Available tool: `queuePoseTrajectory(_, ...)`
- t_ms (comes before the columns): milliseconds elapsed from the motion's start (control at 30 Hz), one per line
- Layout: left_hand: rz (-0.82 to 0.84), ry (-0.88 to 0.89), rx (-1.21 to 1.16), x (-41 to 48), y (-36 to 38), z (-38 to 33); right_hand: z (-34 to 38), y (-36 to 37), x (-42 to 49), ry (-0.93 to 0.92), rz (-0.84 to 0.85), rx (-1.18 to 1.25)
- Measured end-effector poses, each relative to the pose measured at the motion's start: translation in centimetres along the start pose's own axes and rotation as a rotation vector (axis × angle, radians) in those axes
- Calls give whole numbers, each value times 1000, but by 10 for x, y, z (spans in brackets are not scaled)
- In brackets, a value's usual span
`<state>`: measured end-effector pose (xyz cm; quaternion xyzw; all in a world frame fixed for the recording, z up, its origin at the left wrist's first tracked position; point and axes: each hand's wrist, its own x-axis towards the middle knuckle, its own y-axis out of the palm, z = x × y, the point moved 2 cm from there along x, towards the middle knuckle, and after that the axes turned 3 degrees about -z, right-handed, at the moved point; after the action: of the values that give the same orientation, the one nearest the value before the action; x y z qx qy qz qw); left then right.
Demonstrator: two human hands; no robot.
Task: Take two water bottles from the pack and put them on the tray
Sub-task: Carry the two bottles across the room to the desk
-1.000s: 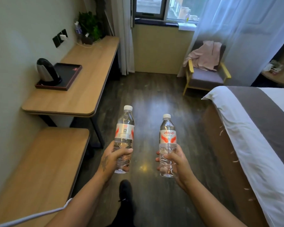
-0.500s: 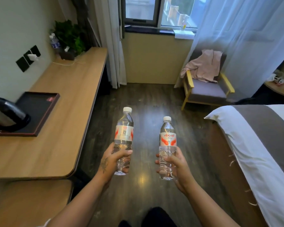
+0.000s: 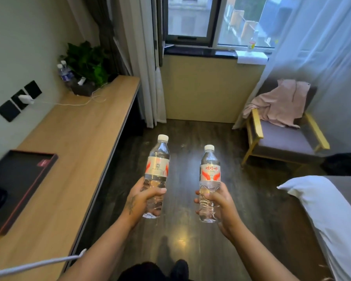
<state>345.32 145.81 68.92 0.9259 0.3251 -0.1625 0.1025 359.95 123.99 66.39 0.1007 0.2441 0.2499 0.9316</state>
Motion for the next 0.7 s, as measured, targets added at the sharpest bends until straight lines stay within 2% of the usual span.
queuePoseTrajectory(433,11,21,-35,232,30,-78,91,28,221,-18,-28,-10)
queuePoseTrajectory(700,52,-48,-65,361,19,-128,141,65,336,-31,-71,-26)
